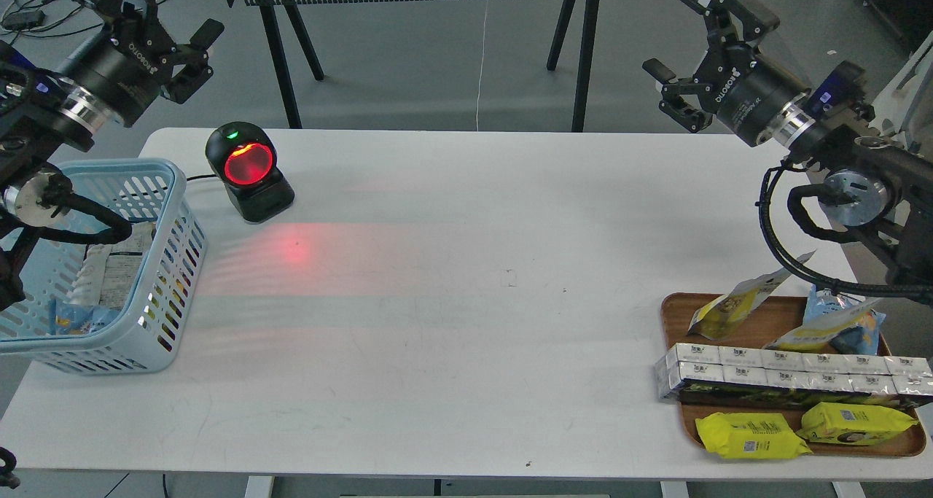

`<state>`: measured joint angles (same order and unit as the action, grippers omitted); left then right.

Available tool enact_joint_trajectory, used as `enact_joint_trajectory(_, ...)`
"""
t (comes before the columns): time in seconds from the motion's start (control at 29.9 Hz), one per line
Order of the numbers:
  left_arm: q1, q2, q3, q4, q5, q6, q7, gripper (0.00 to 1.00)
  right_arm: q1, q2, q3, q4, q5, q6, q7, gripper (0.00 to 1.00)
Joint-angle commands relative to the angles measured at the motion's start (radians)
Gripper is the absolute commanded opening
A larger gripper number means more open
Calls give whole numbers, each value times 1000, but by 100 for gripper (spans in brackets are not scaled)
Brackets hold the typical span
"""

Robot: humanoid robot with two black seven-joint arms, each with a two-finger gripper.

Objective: Scan snack and place in basket
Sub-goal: 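Move the right gripper down toward the yellow snack bag on the tray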

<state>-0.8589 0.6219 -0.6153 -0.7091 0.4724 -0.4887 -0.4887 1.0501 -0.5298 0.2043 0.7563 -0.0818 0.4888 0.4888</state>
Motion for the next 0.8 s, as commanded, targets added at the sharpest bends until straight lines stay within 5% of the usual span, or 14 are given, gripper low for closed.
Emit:
enact_joint_trajectory(0.0, 14, -17, -6, -9, -3, 0, 0, 99, -5, -6, 1, 0, 0, 0, 0, 95)
enact_joint_trajectory(0.3, 6, -17, -5, -15, 5, 0, 0, 100, 56, -88, -20, 1, -73, 0, 0, 97)
enact_joint_trajectory(0.54, -41, -17, -26, -33, 3, 0, 0, 100, 298, -294, -39, 121, -638, 0, 0, 97)
enact_joint_trajectory(0.77, -97, -42, -15, -32, 9, 0, 0, 100, 424, -481, -40, 467, -1149, 0, 0, 97)
